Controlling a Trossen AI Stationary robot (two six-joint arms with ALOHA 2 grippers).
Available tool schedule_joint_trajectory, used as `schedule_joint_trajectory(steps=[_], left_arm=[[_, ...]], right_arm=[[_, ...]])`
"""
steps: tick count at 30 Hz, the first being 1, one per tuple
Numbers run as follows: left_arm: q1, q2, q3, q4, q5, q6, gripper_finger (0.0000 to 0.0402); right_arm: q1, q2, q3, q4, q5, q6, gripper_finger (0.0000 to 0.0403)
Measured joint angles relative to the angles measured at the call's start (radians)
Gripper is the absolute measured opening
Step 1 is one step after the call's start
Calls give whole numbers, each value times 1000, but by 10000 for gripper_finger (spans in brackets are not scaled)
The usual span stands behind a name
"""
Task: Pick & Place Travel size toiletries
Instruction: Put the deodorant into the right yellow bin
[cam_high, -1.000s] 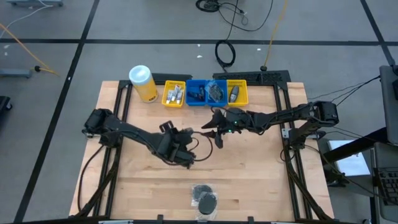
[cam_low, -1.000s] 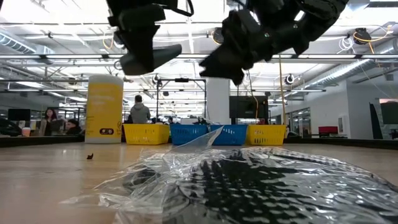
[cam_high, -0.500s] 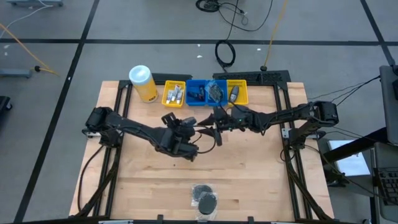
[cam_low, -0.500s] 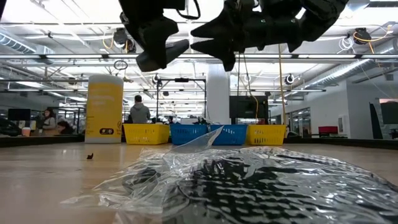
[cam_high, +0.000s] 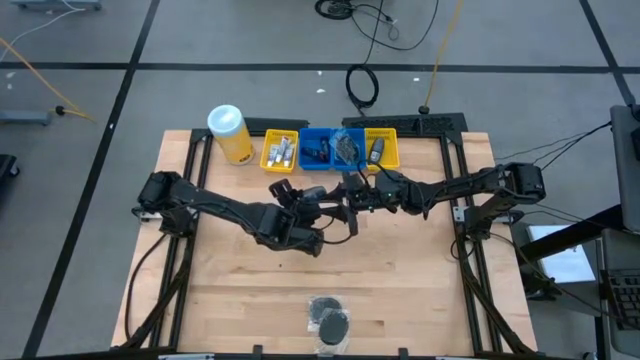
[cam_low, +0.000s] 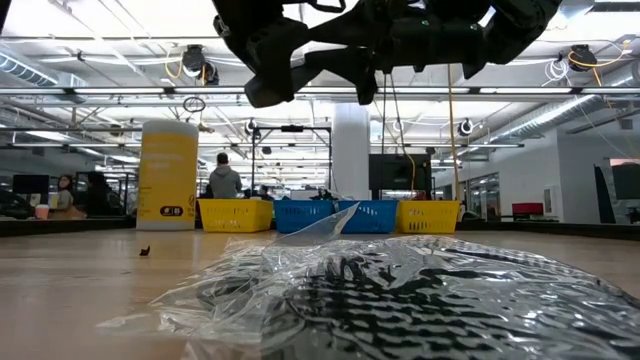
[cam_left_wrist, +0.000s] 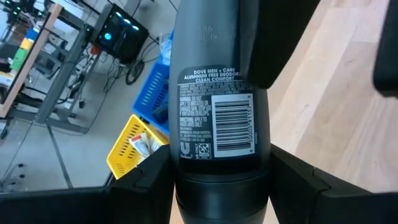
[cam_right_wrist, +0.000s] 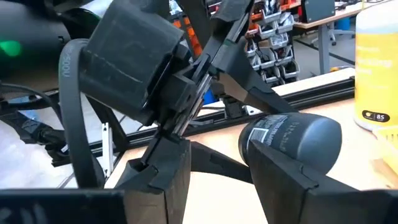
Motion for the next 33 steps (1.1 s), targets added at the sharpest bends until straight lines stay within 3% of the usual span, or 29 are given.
schedule_joint_trajectory(steps=[15, 33], left_arm=[[-3, -10, 2, -18, -31, 42, 194], [-10, -21, 3, -9, -33, 38, 194]], right_arm=[[-1, 4, 0, -113, -12, 31, 155], [-48, 3, 0, 70, -19, 78, 155]])
